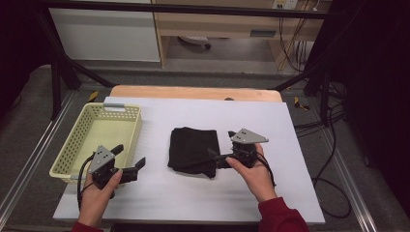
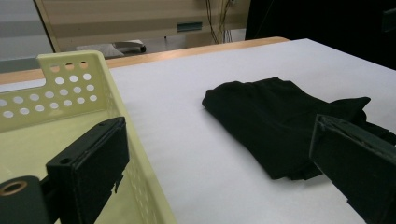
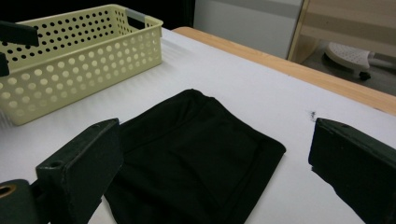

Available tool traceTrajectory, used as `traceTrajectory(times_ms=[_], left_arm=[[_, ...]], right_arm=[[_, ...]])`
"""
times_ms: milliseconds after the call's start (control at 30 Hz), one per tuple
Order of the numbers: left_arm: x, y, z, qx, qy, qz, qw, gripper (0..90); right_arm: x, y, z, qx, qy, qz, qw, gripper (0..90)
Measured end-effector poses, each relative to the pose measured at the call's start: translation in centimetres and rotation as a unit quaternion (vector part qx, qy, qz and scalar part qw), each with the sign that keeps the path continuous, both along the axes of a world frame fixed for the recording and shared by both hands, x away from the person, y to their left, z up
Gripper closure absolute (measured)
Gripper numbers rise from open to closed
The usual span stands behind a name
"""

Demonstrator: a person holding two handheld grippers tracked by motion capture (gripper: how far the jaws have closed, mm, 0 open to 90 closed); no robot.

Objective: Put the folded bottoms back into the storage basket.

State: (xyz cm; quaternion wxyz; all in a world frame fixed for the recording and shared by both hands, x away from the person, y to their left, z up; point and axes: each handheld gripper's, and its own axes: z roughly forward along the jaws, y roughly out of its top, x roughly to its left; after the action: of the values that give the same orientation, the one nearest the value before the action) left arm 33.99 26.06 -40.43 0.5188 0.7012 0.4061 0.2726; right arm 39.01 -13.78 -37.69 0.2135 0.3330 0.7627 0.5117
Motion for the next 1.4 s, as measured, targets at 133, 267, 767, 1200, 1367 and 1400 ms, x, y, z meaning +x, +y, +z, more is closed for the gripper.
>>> traceTrajectory(times_ms=[133,267,767,1200,1367,1400], left_arm=[[0.0,-0.1,0.0,0.0,0.001,-0.004,1.0,5.0],[0.0,-0.1,0.0,-0.001,0.002,-0.004,1.0,5.0],[0.0,-0.3,0.0,0.001,0.002,-0.007,1.0,5.2],[-0.1,-0.2,0.0,0.002,0.003,-0.003,1.0,4.9],[-0.1,-0.1,-0.1,-0.001,0.004,0.0,1.0,4.9],[-0.1,-0.1,-0.1,-0.001,0.004,0.0,1.0,4.9]], right_arm=[[0.1,0.6,-0.6,-0.006,0.007,0.007,0.9999,4.9],[0.2,1.0,-1.2,-0.008,0.016,0.012,0.9998,5.7],[0.4,2.3,-2.9,-0.027,0.045,0.022,0.9984,7.3],[0.5,3.3,-4.3,-0.052,0.052,0.068,0.995,8.3],[0.7,3.6,-5.3,-0.066,0.069,0.075,0.9926,8.2],[0.7,3.6,-5.3,-0.066,0.069,0.075,0.9926,8.2]])
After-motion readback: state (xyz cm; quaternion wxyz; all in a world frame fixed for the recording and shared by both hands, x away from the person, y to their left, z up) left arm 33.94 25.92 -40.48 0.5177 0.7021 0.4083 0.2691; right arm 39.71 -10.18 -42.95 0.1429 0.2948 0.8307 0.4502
